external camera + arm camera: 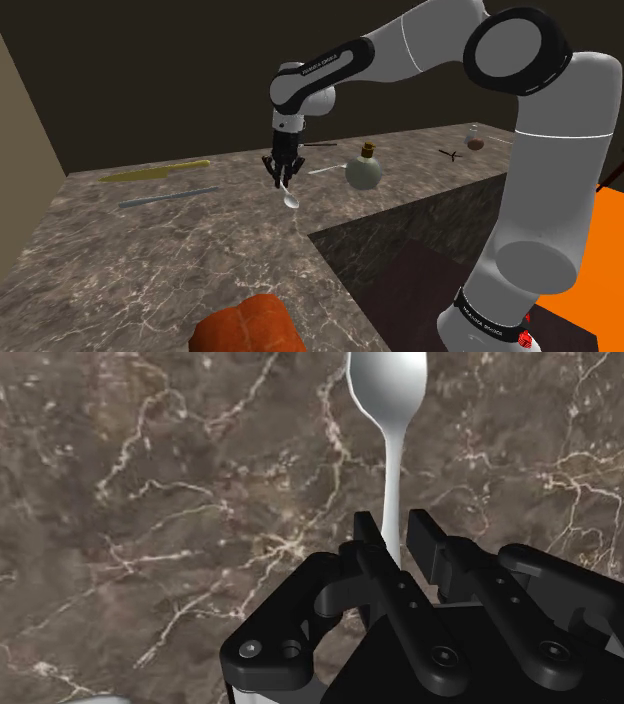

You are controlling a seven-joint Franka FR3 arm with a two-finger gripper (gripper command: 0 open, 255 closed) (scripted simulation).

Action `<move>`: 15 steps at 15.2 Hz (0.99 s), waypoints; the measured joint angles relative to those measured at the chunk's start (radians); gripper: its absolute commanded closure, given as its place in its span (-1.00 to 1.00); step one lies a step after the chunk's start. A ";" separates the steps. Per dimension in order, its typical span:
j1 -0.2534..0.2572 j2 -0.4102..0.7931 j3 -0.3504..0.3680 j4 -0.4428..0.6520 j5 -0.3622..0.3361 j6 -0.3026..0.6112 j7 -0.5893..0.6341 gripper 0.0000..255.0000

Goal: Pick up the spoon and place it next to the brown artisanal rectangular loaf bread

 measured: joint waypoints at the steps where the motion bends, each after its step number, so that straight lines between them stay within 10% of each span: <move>1: -0.001 -0.007 -0.001 0.004 -0.001 -0.011 0.000 1.00; 15: -0.004 -0.066 -0.002 0.118 -0.010 -0.181 0.031 1.00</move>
